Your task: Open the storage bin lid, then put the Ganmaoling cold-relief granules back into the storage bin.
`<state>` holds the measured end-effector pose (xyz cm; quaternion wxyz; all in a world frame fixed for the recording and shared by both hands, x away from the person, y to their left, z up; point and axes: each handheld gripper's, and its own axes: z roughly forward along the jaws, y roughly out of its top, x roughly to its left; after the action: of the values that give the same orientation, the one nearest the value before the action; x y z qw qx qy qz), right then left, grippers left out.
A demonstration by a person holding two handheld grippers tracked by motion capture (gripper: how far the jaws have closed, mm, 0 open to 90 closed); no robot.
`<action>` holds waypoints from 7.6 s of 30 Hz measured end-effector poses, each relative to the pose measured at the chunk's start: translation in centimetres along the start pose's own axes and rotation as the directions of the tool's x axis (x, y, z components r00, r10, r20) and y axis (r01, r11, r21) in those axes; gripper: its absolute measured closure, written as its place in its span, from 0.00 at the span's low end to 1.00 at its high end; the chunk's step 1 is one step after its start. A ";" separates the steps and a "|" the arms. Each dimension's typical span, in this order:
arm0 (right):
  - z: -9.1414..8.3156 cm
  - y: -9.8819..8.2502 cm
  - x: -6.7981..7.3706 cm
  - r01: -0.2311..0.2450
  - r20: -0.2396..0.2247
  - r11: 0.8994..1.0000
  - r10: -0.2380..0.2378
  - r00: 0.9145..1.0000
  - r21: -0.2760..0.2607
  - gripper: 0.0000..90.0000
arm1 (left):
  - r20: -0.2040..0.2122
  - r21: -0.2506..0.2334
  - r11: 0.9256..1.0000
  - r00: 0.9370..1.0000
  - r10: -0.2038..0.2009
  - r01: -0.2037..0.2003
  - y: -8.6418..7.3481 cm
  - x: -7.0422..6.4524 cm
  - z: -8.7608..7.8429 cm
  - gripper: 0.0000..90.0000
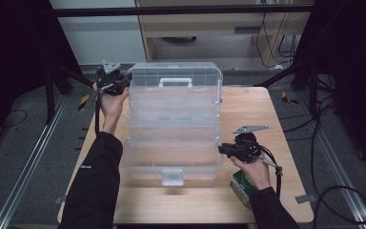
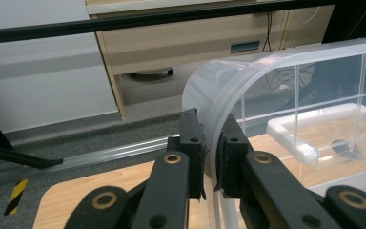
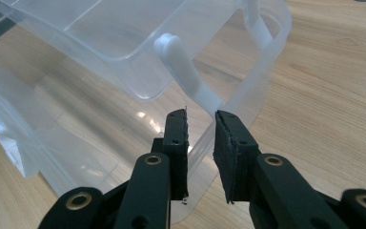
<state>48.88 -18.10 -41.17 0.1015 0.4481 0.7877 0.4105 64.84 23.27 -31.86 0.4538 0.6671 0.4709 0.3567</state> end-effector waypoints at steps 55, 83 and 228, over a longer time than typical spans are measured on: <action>0.1 0.0 0.2 -0.014 0.030 1.000 0.014 0.999 0.010 0.82 | 0.059 0.037 0.998 0.997 -0.046 0.044 -2.4 2.9 -4.0 0.67; 0.1 0.0 0.4 0.005 0.048 1.000 -0.006 0.999 0.012 0.82 | 0.224 0.207 0.978 0.973 -0.062 0.015 -15.5 -2.2 -15.0 0.67; -2.2 -3.8 0.2 -0.045 0.153 0.797 -0.060 0.986 0.602 0.18 | 0.076 0.256 0.964 0.992 -0.097 0.075 -19.6 2.6 -12.8 0.38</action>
<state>45.21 -20.21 -42.53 0.0198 0.4862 0.8679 0.0993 48.13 31.99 -45.92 0.4004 0.7135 0.5206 0.2441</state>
